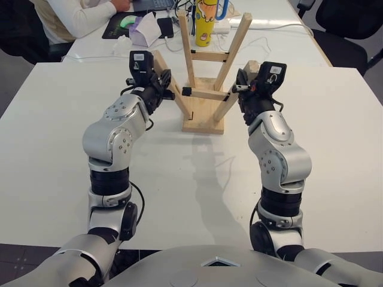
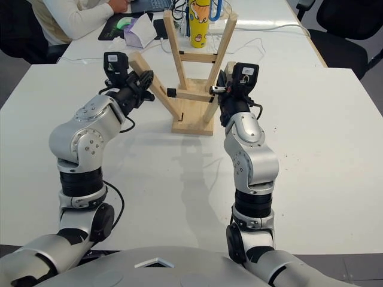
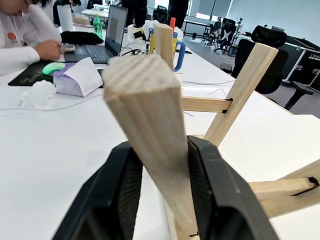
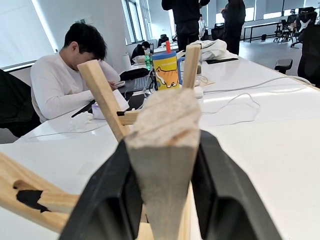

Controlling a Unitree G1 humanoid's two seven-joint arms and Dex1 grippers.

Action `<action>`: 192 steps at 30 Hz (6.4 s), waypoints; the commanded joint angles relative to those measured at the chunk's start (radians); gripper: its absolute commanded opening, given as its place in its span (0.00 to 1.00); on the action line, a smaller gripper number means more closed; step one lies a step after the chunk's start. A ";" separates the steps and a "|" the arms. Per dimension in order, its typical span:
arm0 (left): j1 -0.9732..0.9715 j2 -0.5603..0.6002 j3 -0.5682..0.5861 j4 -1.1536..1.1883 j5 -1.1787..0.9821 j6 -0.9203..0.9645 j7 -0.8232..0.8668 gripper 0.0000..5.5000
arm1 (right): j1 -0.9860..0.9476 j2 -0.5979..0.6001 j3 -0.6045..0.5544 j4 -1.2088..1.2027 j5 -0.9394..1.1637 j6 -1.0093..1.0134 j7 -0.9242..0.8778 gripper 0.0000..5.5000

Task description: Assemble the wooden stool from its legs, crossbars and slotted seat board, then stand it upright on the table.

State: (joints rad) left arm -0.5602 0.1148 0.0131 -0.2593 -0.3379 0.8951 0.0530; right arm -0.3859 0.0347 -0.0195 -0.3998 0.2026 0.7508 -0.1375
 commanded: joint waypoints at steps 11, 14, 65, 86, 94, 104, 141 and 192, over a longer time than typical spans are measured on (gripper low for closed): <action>0.080 0.060 -0.054 -0.041 0.100 -0.059 -0.026 0.24 | 0.029 0.066 -0.060 0.051 0.048 0.039 -0.002 0.20; 0.096 0.069 -0.061 -0.059 0.107 -0.060 -0.033 0.24 | 0.033 0.069 -0.068 0.053 0.041 0.041 0.002 0.20; 0.067 -0.013 -0.101 -0.186 0.181 -0.202 -0.086 0.58 | 0.025 0.013 0.066 0.033 -0.042 0.050 0.048 0.20; -0.106 -0.018 0.073 -0.156 0.146 -0.221 -0.059 0.58 | 0.009 0.039 0.035 0.033 -0.025 -0.010 0.052 0.36; -0.117 -0.027 0.100 -0.130 0.133 -0.215 -0.047 0.58 | -0.022 0.054 0.005 -0.009 -0.015 -0.102 0.060 0.36; -0.379 -0.054 0.280 -0.069 -0.053 -0.181 0.021 0.47 | -0.114 0.034 -0.010 -0.048 -0.032 -0.230 0.060 0.37; -0.410 0.113 0.204 0.013 -0.073 -0.067 -0.117 0.00 | -0.116 0.017 -0.025 -0.023 -0.039 -0.228 0.053 0.37; -0.148 0.047 0.157 0.025 0.018 -0.154 -0.079 0.00 | -0.496 -0.165 -0.231 0.527 0.178 -0.342 0.321 0.00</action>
State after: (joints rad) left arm -0.7172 0.1657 0.1676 -0.2224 -0.3222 0.7341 -0.0366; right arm -0.8469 -0.1510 -0.1537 0.1969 0.3044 0.4739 0.2127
